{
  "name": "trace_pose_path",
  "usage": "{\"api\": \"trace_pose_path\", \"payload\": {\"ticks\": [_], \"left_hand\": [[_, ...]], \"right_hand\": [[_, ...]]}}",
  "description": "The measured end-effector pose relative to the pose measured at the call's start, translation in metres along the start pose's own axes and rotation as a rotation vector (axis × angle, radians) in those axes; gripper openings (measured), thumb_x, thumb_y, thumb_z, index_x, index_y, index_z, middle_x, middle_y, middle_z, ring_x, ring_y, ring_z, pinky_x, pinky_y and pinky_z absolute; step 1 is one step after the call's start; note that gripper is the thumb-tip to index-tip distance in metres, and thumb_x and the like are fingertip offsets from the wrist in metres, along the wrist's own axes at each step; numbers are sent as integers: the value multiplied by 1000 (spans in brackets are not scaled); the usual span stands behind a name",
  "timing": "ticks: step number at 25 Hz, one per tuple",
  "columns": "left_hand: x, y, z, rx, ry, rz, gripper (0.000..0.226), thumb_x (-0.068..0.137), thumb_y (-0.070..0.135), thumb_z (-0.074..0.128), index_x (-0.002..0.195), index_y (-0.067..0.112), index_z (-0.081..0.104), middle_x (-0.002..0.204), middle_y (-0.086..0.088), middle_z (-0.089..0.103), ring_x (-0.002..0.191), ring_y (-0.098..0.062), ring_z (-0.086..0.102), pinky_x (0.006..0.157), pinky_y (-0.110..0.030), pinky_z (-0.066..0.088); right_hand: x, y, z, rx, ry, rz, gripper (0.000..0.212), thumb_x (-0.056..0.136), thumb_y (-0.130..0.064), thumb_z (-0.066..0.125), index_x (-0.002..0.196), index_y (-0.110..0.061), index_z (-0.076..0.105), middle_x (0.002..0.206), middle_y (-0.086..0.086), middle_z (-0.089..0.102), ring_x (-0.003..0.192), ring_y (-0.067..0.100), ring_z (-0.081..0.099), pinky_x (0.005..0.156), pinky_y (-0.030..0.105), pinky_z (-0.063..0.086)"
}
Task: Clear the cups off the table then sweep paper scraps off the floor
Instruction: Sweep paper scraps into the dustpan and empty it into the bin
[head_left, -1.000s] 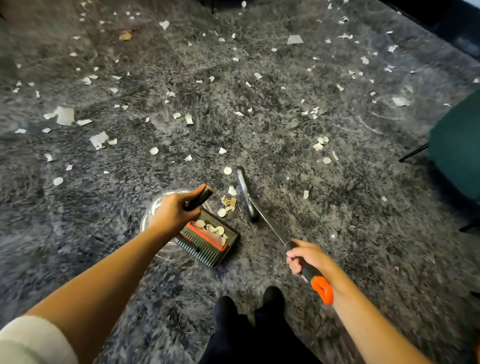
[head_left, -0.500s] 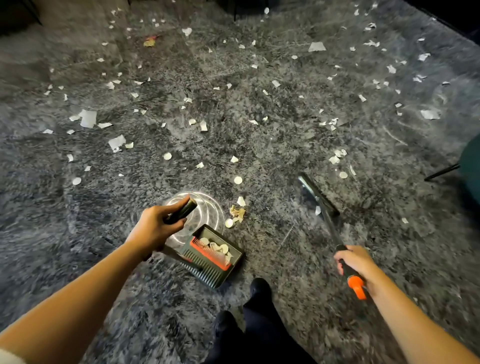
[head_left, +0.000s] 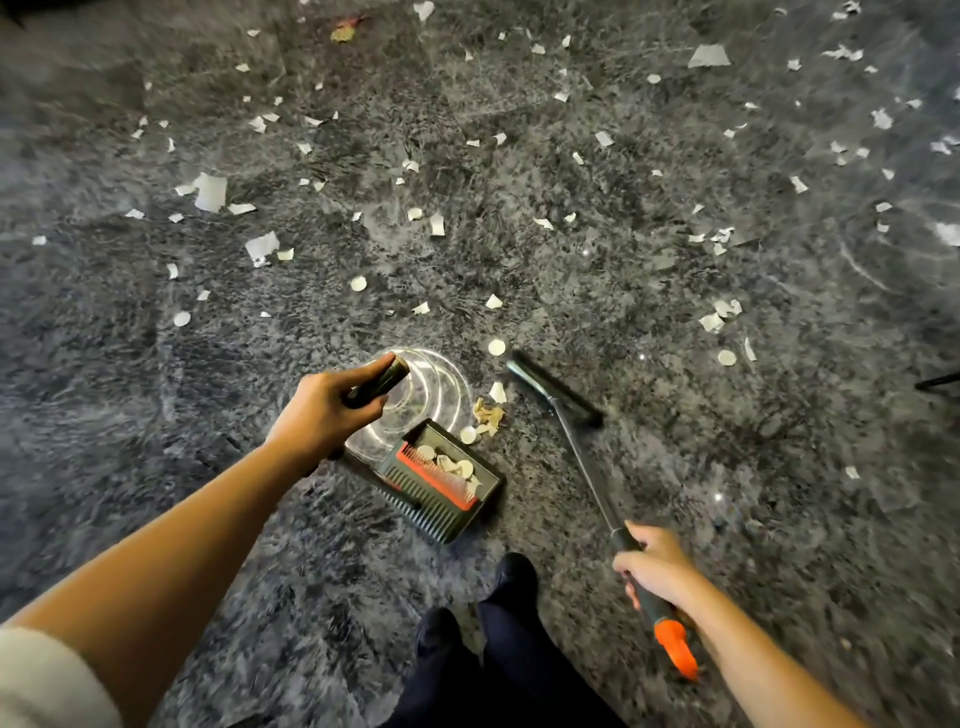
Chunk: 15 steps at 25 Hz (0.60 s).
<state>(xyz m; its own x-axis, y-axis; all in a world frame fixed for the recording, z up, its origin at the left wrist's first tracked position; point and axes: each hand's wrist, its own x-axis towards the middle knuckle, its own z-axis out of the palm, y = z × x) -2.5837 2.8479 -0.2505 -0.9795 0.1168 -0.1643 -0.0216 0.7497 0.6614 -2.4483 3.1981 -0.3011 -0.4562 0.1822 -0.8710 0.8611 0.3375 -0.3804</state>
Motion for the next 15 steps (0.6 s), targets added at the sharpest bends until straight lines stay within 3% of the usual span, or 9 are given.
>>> {"api": "trace_pose_path", "payload": {"ticks": [2, 4, 5, 8, 11, 13, 15], "left_hand": [[7, 3, 1, 35, 5, 18, 54, 81, 16, 72, 129, 35, 56, 68, 16, 59, 50, 4, 42, 54, -16, 39], [12, 4, 2, 59, 4, 8, 54, 82, 18, 72, 129, 37, 55, 71, 6, 61, 57, -2, 40, 56, -31, 44], [16, 3, 2, 64, 4, 0, 53, 82, 19, 71, 129, 38, 55, 69, 4, 58, 58, -4, 40, 56, -31, 42], [22, 3, 2, 42, 7, 30, 53, 82, 18, 71, 128, 37, 56, 62, 15, 50, 48, 4, 39, 51, -13, 35], [18, -2, 1, 10, 8, 49, 55, 81, 15, 72, 129, 35, 55, 91, 24, 63, 57, 25, 43, 58, 0, 36], [11, -9, 0, 21, 13, 28, 58, 81, 15, 72, 131, 38, 52, 100, 18, 64, 57, 28, 41, 57, 0, 37], [2, -15, -1, 27, 15, 13, 63, 81, 14, 72, 131, 43, 46, 88, 13, 66, 54, 24, 42, 56, -4, 37]], "right_hand": [[-4, -6, 2, -50, -72, -14, 48, 85, 12, 48, 131, -1, 46, 61, 10, 46, 33, 14, 41, 29, 15, 34], [-9, -12, 5, -101, -165, -22, 51, 85, 10, 48, 134, -2, 42, 62, 9, 46, 36, 13, 42, 32, 18, 35], [-11, -13, 4, -114, -207, -24, 53, 85, 10, 48, 136, -2, 41, 61, 8, 46, 36, 13, 42, 32, 18, 36], [-14, -19, -15, -102, -298, -6, 65, 85, 11, 49, 144, -10, 31, 62, 9, 49, 33, 11, 43, 32, 18, 36], [-21, -26, -44, 6, -399, 36, 70, 85, 18, 43, 146, -11, 27, 60, 12, 50, 30, 11, 42, 30, 17, 35], [-27, -29, -58, 76, -447, 45, 70, 85, 22, 40, 146, -10, 28, 51, 9, 50, 28, 12, 41, 28, 17, 34], [-30, -34, -61, 120, -469, 36, 70, 85, 23, 38, 145, -10, 28, 48, 9, 51, 28, 13, 40, 27, 17, 34]]}}
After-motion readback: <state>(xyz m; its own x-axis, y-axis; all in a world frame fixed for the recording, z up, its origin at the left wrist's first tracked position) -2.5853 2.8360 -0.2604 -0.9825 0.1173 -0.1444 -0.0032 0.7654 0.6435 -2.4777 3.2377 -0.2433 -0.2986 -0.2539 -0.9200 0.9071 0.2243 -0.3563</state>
